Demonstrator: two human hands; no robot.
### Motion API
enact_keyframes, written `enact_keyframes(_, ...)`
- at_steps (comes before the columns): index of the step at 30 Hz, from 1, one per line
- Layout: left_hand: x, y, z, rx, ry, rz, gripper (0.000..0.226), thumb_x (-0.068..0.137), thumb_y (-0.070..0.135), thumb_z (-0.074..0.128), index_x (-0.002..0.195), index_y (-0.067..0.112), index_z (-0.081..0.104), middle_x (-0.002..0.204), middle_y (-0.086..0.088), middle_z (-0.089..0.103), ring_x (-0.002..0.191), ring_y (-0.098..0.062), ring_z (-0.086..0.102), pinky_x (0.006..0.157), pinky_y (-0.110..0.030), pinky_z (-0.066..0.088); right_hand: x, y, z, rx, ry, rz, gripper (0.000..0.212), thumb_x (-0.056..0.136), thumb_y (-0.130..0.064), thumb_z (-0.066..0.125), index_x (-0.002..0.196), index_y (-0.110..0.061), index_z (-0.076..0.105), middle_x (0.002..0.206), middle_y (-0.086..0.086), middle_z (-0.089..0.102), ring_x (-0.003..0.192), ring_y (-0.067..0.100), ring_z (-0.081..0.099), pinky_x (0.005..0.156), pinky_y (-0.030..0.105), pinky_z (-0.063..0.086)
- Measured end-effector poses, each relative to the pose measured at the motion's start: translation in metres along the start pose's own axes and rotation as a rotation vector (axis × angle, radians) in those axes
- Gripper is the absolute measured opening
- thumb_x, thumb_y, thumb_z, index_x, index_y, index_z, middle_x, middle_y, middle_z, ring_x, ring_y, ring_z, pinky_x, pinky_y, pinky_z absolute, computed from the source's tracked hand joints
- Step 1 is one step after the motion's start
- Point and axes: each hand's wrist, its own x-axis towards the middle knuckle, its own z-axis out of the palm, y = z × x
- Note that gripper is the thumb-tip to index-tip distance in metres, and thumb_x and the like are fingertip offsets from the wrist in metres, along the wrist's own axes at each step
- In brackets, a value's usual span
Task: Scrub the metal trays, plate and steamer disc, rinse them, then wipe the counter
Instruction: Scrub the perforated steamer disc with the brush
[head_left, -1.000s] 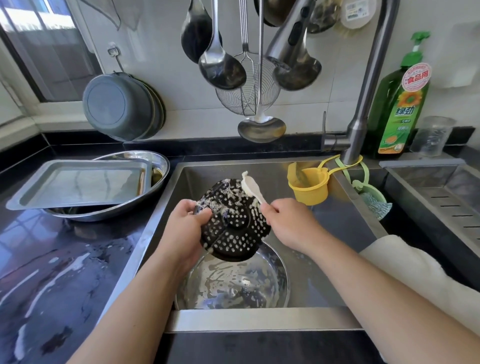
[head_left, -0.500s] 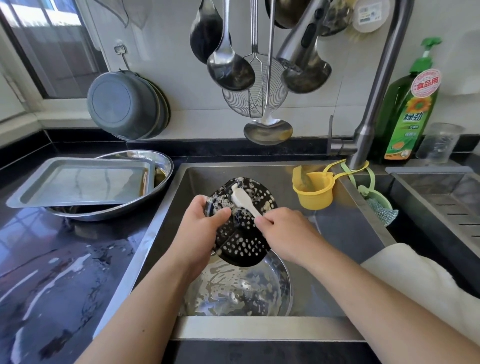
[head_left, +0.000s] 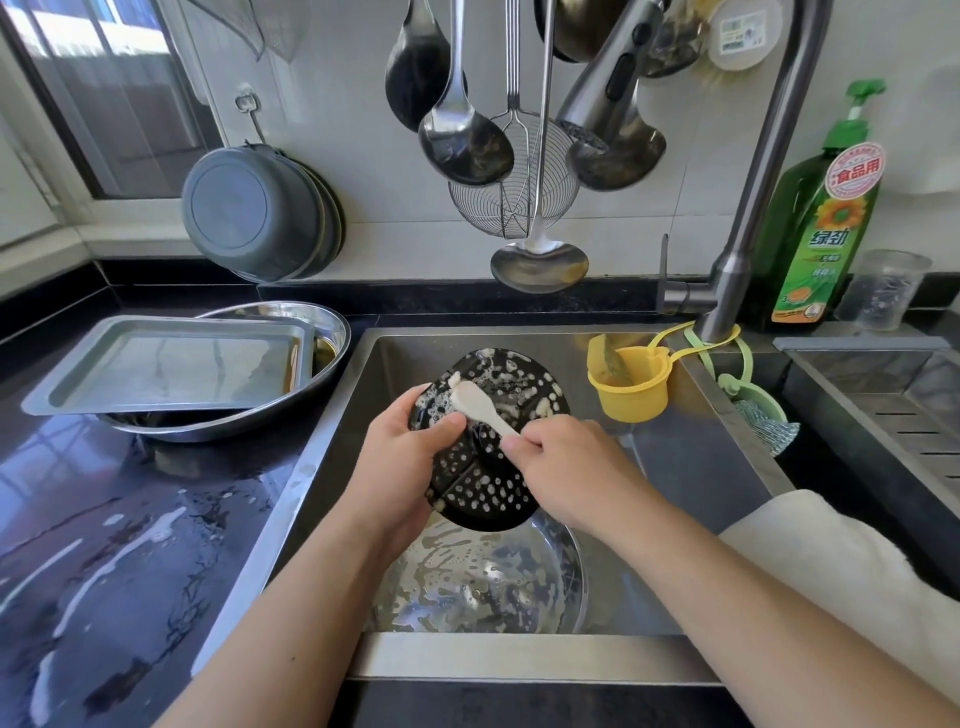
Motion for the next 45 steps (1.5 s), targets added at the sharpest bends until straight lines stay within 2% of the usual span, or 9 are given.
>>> enact_keyframes(6,0.001,0.005,-0.004,-0.118,0.058,0.007,0.024,0.100,-0.004,0.055,0.119,0.008,0.064,0.114,-0.021,0.075,0.101,-0.034,0.075,0.079,-0.045,0.062,0.013,0.022,-0.017,-0.028,0.065,0.159,0.047,0.105,-0.039,0.040,0.064,-0.017,0.046,0.070,0.005,0.054,0.073,0.028,0.056,0.056,0.033,0.035)
enact_keyframes(12,0.000,0.005,-0.004,-0.059,0.047,-0.021,0.024,0.099,-0.001,0.059,0.120,0.009,0.065,0.114,-0.020,0.075,0.104,-0.036,0.074,0.090,-0.053,0.060,0.007,0.010,-0.006,-0.009,-0.013,0.046,0.049,0.104,-0.040,0.046,0.061,-0.016,0.042,0.062,0.002,0.047,0.060,0.022,0.045,0.053,0.032,0.029)
enact_keyframes(18,-0.001,0.005,-0.002,-0.044,0.014,-0.012,0.027,0.098,-0.002,0.059,0.123,0.008,0.063,0.115,-0.020,0.075,0.105,-0.037,0.074,0.086,-0.049,0.061,0.018,0.026,-0.016,0.024,0.104,0.174,0.049,0.105,-0.041,0.042,0.065,-0.013,0.046,0.066,0.005,0.051,0.067,0.029,0.058,0.053,0.032,0.034)
enact_keyframes(20,-0.001,0.005,-0.001,-0.041,0.014,-0.004,0.026,0.098,-0.002,0.059,0.122,0.008,0.063,0.115,-0.019,0.075,0.105,-0.037,0.074,0.086,-0.049,0.062,0.017,0.025,-0.015,0.045,0.118,0.175,0.050,0.105,-0.040,0.043,0.063,-0.013,0.043,0.064,0.005,0.048,0.065,0.027,0.053,0.052,0.033,0.030)
enact_keyframes(25,0.000,0.004,-0.003,-0.013,0.036,0.019,0.023,0.097,-0.002,0.061,0.115,0.012,0.067,0.110,-0.017,0.077,0.098,-0.032,0.075,0.081,-0.045,0.062,0.010,0.011,-0.006,0.041,-0.018,0.074,0.051,0.105,-0.040,0.046,0.060,-0.017,0.043,0.058,-0.001,0.046,0.057,0.019,0.043,0.058,0.033,0.031)
enact_keyframes(31,-0.001,0.003,-0.003,0.059,-0.004,0.027,0.026,0.099,0.000,0.060,0.123,0.009,0.064,0.118,-0.018,0.074,0.110,-0.038,0.072,0.095,-0.056,0.058,0.020,0.027,-0.017,0.196,0.099,0.224,0.047,0.104,-0.039,0.045,0.071,-0.006,0.055,0.068,0.008,0.051,0.066,0.026,0.048,0.060,0.035,0.035)
enact_keyframes(34,-0.001,0.002,-0.004,0.110,-0.013,0.048,0.024,0.100,0.001,0.060,0.122,0.009,0.065,0.118,-0.019,0.074,0.111,-0.039,0.071,0.097,-0.059,0.056,0.019,0.026,-0.013,0.241,0.062,0.211,0.046,0.105,-0.039,0.045,0.074,-0.007,0.057,0.067,0.009,0.050,0.065,0.027,0.047,0.063,0.035,0.038)
enact_keyframes(38,-0.001,0.000,-0.005,0.213,-0.034,0.091,0.021,0.100,0.002,0.060,0.117,0.012,0.068,0.113,-0.015,0.076,0.108,-0.035,0.073,0.092,-0.051,0.059,0.019,0.025,-0.012,0.271,0.039,0.209,0.046,0.105,-0.042,0.044,0.073,-0.011,0.055,0.069,0.010,0.050,0.064,0.025,0.045,0.062,0.036,0.037)
enact_keyframes(45,-0.002,-0.007,-0.001,0.424,-0.092,0.131,0.023,0.101,0.006,0.062,0.112,0.023,0.072,0.107,-0.005,0.077,0.104,-0.024,0.074,0.094,-0.047,0.058,0.005,0.006,-0.004,0.226,-0.007,-0.006,0.052,0.104,-0.043,0.048,0.071,-0.003,0.055,0.062,0.003,0.050,0.059,0.019,0.046,0.059,0.034,0.032)
